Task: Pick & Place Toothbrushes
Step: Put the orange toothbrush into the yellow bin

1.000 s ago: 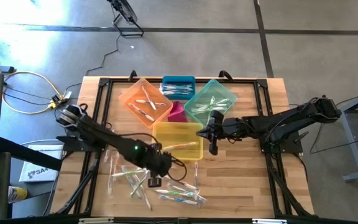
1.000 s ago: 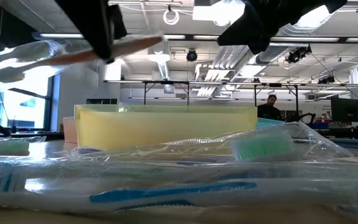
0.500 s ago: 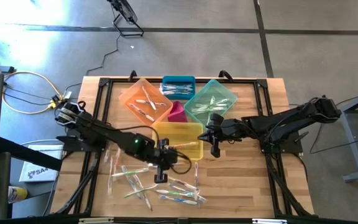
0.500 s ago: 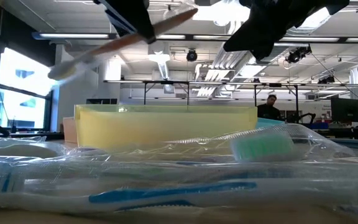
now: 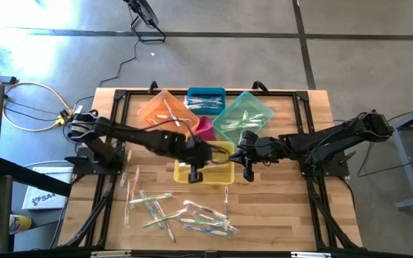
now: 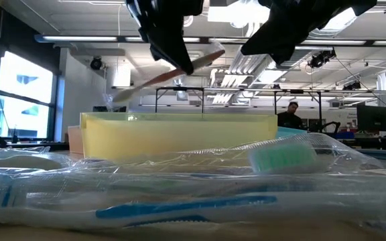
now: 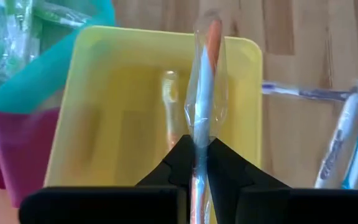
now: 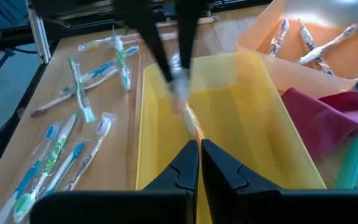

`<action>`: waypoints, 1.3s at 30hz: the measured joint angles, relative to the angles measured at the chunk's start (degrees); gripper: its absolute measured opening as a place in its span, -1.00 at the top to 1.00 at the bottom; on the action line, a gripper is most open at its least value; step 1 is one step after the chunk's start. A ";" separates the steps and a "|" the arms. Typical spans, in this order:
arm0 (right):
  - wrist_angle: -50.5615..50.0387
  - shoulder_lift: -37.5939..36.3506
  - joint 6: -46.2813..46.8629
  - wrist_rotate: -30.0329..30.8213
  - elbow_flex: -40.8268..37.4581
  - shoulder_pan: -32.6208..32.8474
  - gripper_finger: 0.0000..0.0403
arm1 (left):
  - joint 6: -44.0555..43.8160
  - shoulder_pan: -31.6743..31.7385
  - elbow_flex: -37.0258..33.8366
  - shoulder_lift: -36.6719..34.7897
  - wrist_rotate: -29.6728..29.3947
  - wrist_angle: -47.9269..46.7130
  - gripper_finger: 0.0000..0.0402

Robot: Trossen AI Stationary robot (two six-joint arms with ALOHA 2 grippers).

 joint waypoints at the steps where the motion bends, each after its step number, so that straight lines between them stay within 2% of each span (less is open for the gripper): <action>1: 0.00 0.00 -0.43 0.00 0.00 0.00 0.95 | 0.02 0.88 0.00 0.02 0.55 0.16 0.88; 12: -0.20 0.00 -1.19 -0.01 0.00 0.00 0.95 | 0.17 7.51 -2.20 1.66 1.58 1.39 0.88; 15: -0.22 0.00 -1.19 -0.02 0.00 0.00 0.95 | 0.04 8.51 -4.19 2.19 4.38 4.74 0.88; 18: -0.21 0.00 -1.21 -0.02 0.00 0.00 0.95 | 0.04 8.82 -5.55 3.31 6.89 9.28 0.88; 23: -0.22 0.00 -1.21 -0.02 0.00 0.00 0.95 | 0.38 8.80 -6.32 5.14 7.32 13.49 0.88; 39: -0.73 0.00 -1.21 -0.02 0.00 0.00 0.95 | -0.02 8.80 -6.40 13.24 8.92 13.15 0.87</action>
